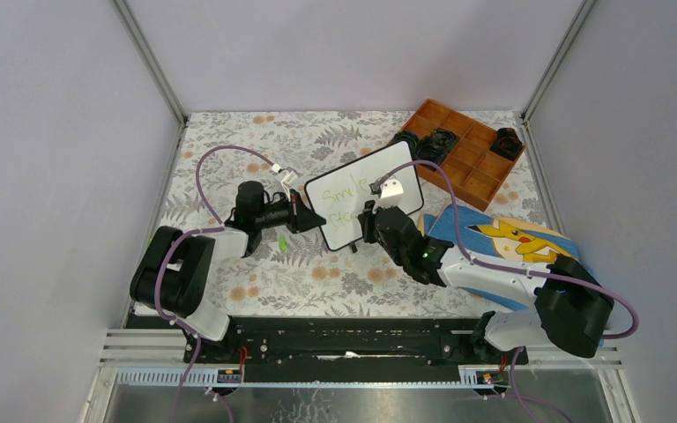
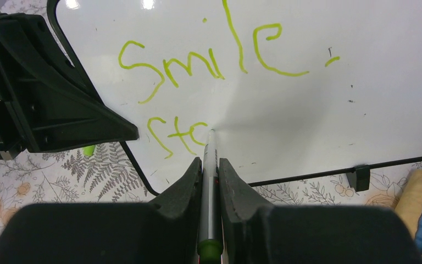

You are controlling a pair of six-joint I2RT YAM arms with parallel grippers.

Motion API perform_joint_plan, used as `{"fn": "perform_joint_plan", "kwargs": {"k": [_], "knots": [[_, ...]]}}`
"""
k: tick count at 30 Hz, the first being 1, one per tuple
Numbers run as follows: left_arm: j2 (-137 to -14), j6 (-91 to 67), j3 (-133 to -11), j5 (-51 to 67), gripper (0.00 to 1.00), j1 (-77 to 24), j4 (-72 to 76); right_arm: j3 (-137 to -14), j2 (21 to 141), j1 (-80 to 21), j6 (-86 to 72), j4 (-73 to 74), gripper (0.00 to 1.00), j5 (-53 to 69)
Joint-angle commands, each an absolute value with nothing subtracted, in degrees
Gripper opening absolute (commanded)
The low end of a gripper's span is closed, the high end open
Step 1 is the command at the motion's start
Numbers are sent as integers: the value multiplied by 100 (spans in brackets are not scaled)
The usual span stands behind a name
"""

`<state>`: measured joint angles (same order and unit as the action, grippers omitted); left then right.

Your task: Write a sentence on the whiteboard

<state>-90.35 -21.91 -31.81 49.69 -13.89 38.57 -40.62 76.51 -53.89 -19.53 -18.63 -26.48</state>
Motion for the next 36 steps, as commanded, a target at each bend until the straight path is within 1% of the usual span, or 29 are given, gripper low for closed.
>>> {"fn": "perform_joint_plan", "kwargs": {"k": [1, 11, 24, 36], "knots": [[-9133, -1855, -3172, 4560, 0, -1511, 3242, -4379, 7690, -5302, -1846, -2109, 0, -2867], [-9136, -1846, -3173, 4553, 0, -1518, 3228, -4358, 7704, -5300, -1837, -2147, 0, -2756], [-9133, -1846, -3178, 4544, 0, -1520, 3216, -3949, 7450, -5300, -1978, -1954, 0, -2766], [-9123, -1837, -3181, 4535, 0, -1528, 3210, -4092, 7065, -5289, -1899, -2097, 0, -2796]]}}
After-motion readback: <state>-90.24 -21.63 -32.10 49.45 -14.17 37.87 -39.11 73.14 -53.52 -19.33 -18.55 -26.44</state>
